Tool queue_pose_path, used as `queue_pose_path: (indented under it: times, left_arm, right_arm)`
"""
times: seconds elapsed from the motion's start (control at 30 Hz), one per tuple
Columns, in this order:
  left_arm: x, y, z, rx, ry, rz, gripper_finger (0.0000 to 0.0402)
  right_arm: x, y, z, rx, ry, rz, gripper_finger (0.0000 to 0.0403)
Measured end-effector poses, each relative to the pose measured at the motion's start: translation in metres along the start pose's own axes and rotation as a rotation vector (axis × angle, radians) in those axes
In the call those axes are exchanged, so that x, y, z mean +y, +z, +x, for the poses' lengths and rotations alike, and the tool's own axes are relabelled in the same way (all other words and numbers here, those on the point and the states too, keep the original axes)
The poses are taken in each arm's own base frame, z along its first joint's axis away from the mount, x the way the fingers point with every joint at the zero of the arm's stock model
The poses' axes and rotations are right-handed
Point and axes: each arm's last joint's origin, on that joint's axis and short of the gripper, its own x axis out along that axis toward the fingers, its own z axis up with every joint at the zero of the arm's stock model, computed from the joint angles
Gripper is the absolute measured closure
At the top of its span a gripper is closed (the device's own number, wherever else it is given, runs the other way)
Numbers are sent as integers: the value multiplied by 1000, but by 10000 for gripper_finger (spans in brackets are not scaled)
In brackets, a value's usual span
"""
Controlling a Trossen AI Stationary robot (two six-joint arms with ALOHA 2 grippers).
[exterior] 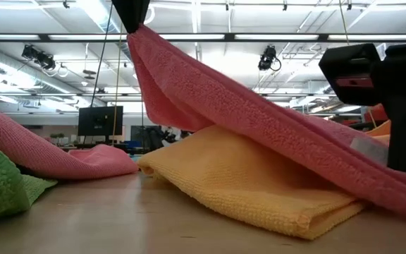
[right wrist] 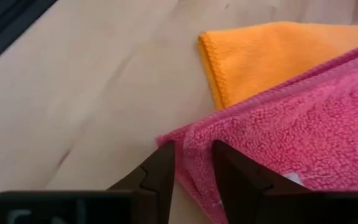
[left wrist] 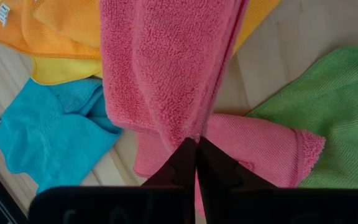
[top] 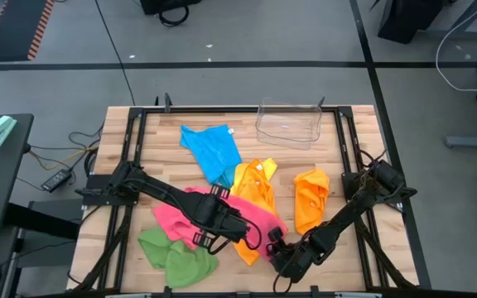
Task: Fold microfiber towels
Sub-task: Fold the top pink microfiber cloth
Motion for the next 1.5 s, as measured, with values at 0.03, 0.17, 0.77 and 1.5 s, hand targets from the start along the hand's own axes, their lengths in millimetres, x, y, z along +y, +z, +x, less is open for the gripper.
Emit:
queue_pose_path:
  times: [0.03, 0.17, 0.77, 1.5]
  left_arm:
    - [0, 0, 0, 0, 0, -1, 383]
    - [0, 0, 0, 0, 0, -2, 372]
    - [0, 0, 0, 1, 1, 2, 373]
    - [0, 1, 0, -10, 0, -15, 387]
  right_arm:
    - [0, 0, 0, 0, 11, 6, 285]
    - [1, 1, 0, -5, 40, 16, 285]
    - [-11, 2, 3, 8, 79, 74, 285]
    - [-21, 13, 0, 53, 70, 95, 248]
